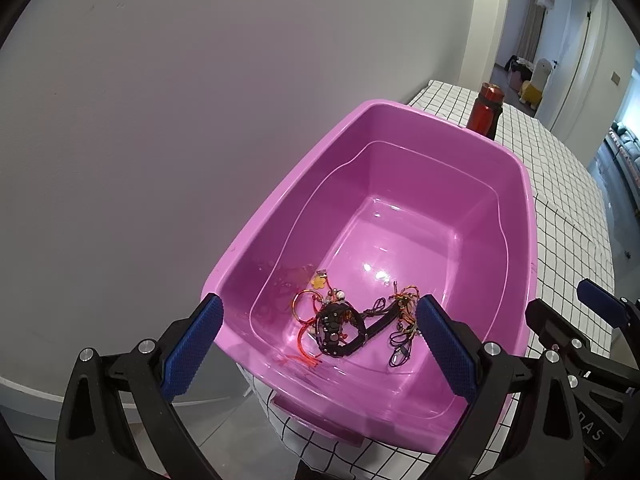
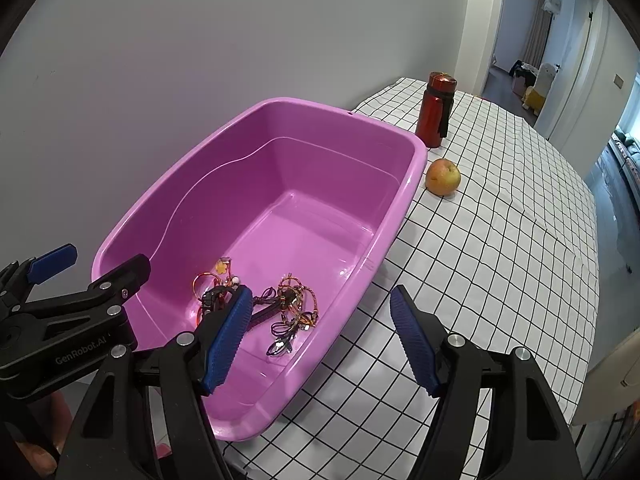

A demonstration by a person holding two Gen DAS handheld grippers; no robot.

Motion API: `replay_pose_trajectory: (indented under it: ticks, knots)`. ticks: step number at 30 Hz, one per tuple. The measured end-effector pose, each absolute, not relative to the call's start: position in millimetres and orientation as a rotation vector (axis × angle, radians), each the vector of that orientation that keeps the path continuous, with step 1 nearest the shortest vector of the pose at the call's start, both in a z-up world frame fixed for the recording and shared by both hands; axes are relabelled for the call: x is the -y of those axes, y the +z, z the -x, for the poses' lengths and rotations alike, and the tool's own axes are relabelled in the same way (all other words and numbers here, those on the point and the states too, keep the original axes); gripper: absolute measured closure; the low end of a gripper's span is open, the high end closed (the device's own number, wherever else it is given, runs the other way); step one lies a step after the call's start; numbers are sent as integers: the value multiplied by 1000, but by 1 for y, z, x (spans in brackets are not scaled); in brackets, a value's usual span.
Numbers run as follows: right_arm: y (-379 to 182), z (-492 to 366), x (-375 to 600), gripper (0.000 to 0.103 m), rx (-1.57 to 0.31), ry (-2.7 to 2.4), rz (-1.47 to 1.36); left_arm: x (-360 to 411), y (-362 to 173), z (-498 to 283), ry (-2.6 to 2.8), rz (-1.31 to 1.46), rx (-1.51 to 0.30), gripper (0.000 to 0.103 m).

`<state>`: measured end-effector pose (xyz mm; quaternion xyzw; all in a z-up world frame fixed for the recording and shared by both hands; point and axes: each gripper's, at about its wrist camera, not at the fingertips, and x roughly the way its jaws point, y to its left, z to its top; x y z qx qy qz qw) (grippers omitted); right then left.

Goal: Organize jewelry

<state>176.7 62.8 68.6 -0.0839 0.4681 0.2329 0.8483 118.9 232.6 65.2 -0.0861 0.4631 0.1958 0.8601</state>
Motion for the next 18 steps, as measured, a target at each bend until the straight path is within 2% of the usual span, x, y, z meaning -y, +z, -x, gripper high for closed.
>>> replay_pose_trajectory:
  ticks: [18]
  knots:
    - [67,-176,-61,35,-989,491,172,-236,62,-120,418,203,-986,6]
